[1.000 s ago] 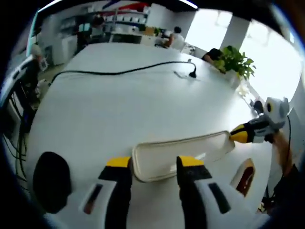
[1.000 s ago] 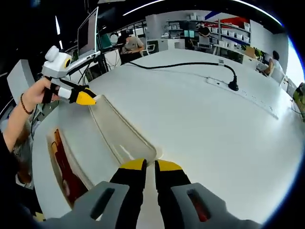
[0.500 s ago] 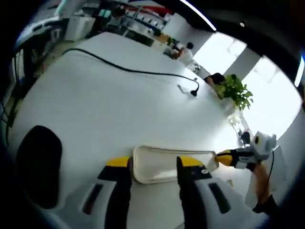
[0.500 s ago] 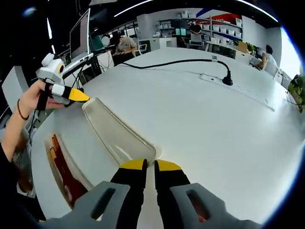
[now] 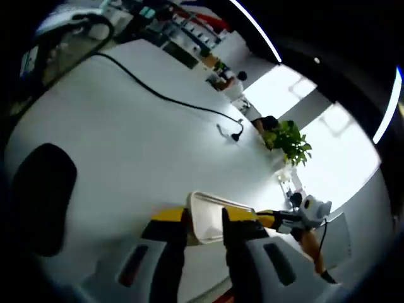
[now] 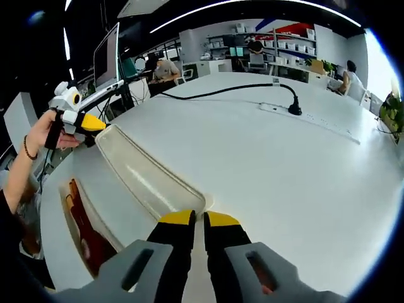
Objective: Arrange the utensils inside the cutlery case until each visible utensil rests in its matching compartment.
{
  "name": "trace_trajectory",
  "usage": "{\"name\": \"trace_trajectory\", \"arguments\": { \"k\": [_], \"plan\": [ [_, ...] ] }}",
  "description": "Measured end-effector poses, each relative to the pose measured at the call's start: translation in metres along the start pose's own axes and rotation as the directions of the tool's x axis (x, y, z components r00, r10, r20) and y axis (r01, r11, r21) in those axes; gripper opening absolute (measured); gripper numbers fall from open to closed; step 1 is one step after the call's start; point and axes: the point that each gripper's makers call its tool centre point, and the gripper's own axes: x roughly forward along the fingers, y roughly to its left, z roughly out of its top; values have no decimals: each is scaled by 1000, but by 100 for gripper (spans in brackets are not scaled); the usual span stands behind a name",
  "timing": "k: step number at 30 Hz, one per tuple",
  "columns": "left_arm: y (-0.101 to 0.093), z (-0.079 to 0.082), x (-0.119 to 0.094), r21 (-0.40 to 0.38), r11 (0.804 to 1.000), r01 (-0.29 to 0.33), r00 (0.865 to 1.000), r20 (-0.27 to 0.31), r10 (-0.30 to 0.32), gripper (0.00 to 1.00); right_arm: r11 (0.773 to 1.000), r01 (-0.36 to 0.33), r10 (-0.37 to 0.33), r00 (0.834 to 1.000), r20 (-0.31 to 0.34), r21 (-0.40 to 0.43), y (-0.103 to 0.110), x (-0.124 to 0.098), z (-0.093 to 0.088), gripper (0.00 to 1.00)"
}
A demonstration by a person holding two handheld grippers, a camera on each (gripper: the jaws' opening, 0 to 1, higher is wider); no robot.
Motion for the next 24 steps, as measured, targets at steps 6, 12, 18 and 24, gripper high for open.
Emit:
{"name": "trace_trajectory", "arguments": {
  "k": [6,12,18,24],
  "plan": [
    [-41,-24,8,-10,984,180,982,-61,-181,10,1000,-8,8,1000,10,-22,5,-3,-3,5],
    [-50,-34,1,23,981,192,980,-57,-190,6,999,-41,41,999,21,-8,6,-2,-3,5],
    [-73,-50,-12,98,959,266,963,-65,-261,3,983,-127,133,990,41,-131,8,-6,3,8],
    [-90,-74,-26,245,916,318,948,-110,-300,3,939,-127,151,987,52,-320,2,-12,9,21]
  ]
}}
